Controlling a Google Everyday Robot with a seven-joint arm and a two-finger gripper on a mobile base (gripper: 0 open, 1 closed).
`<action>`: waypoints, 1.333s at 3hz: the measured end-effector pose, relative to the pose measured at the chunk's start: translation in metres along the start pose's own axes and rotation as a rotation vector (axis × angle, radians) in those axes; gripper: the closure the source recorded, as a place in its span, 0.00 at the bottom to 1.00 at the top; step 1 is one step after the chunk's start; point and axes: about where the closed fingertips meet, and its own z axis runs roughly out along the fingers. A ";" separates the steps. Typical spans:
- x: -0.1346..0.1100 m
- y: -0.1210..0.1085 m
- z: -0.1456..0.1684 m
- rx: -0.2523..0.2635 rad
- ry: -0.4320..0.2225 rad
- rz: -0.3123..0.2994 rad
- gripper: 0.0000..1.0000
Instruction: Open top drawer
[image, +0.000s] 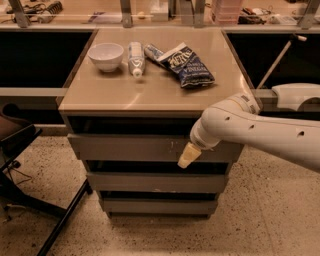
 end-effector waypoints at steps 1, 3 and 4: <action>0.000 0.000 0.000 0.000 0.000 0.000 0.00; 0.037 0.012 0.022 0.019 0.094 0.006 0.00; 0.037 0.012 0.022 0.022 0.096 0.009 0.00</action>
Offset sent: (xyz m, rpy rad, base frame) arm -0.0266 -0.0236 -0.0342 -0.1148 0.0216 -0.0317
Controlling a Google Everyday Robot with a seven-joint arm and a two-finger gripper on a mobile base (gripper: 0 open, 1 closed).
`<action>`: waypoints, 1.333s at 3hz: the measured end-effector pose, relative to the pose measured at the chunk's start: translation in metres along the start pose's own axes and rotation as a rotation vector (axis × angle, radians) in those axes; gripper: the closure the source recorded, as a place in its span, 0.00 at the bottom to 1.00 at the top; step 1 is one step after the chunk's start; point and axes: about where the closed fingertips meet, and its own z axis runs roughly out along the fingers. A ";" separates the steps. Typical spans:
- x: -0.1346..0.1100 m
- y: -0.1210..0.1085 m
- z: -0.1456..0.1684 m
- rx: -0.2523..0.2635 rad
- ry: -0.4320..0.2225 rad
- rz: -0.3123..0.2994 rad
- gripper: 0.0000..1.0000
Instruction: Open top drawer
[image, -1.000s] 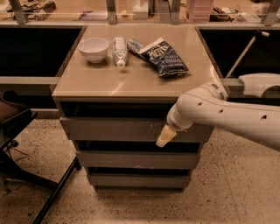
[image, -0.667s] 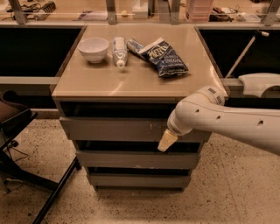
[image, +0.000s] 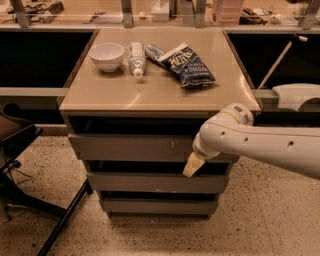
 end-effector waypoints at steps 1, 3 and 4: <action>0.000 0.000 0.000 0.000 0.000 0.000 0.19; 0.000 0.000 0.000 0.000 0.000 0.000 0.65; -0.002 -0.003 -0.008 0.000 0.000 0.000 0.89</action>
Offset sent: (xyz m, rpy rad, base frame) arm 0.0000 0.0000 0.0000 0.0000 0.0000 0.0000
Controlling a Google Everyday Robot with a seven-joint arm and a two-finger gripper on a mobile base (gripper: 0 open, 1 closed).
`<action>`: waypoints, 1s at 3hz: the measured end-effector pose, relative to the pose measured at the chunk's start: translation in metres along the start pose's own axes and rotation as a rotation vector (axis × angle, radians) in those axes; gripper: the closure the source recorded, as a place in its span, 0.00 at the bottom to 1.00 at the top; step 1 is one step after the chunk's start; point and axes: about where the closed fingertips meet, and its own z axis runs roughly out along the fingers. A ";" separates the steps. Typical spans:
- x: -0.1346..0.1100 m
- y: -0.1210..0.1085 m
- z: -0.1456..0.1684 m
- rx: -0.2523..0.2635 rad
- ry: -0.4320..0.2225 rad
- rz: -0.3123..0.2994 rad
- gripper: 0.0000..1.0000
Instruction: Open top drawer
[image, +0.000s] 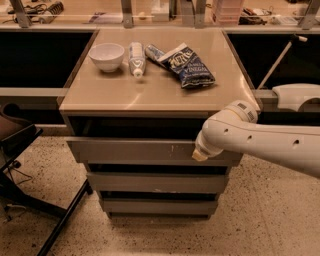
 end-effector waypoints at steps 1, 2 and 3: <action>-0.001 -0.002 -0.005 0.000 0.000 0.000 1.00; 0.006 0.001 -0.012 0.001 0.003 -0.009 1.00; 0.006 0.000 -0.015 0.001 0.003 -0.009 1.00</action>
Offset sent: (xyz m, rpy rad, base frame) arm -0.2372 -0.1527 0.0699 -0.1594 -0.0037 0.1633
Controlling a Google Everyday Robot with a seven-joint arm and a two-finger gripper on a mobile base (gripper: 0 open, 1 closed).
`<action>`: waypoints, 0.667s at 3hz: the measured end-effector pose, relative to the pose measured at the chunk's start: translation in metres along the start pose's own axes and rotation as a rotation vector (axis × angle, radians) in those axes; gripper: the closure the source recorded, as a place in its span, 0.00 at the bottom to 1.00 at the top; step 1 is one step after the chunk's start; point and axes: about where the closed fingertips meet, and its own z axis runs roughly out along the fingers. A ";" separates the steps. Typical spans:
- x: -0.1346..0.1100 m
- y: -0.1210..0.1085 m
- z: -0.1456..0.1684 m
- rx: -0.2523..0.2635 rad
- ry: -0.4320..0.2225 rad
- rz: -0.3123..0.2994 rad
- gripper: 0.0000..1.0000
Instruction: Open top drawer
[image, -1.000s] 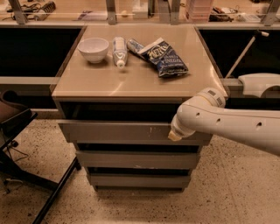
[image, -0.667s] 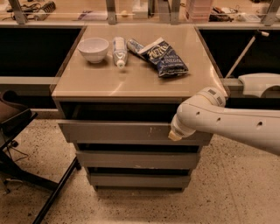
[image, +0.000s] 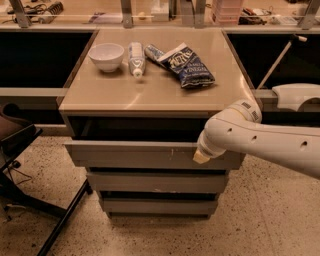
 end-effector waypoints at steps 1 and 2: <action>0.004 0.007 -0.006 -0.010 0.001 -0.006 1.00; 0.004 0.008 -0.007 -0.011 0.001 -0.007 1.00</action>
Offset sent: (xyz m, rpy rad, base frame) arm -0.2890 -0.1975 0.0405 -0.2068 0.1193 0.1738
